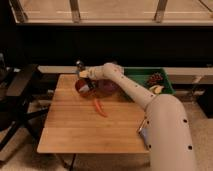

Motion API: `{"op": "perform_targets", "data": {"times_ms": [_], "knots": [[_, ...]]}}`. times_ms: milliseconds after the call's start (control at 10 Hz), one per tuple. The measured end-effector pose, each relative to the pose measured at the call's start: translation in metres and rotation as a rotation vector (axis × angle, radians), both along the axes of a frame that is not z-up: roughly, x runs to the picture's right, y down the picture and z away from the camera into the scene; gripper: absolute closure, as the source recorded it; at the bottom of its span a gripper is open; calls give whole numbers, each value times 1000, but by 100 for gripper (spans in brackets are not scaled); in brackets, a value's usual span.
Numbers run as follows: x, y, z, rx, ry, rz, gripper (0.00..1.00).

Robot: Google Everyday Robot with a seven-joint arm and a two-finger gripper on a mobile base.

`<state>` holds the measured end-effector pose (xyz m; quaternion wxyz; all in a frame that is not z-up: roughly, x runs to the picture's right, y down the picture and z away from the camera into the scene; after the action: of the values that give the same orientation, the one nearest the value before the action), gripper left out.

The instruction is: Place brush in plastic cup

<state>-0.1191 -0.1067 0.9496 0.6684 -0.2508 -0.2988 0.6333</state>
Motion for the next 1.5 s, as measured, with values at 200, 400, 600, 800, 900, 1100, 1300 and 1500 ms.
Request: {"op": "perform_targets", "data": {"times_ms": [200, 400, 600, 800, 900, 1100, 1300, 1500], "knots": [[-4, 1, 6, -13, -5, 8, 66], [-7, 2, 10, -23, -9, 9, 47], [-5, 4, 13, -31, -7, 11, 26], [-4, 5, 13, -33, -4, 9, 20], [-2, 4, 12, -32, 1, 6, 20], [2, 2, 7, -22, 8, 4, 20], [13, -9, -8, 10, 18, 13, 20], [32, -29, -36, 69, 35, 31, 20]]}}
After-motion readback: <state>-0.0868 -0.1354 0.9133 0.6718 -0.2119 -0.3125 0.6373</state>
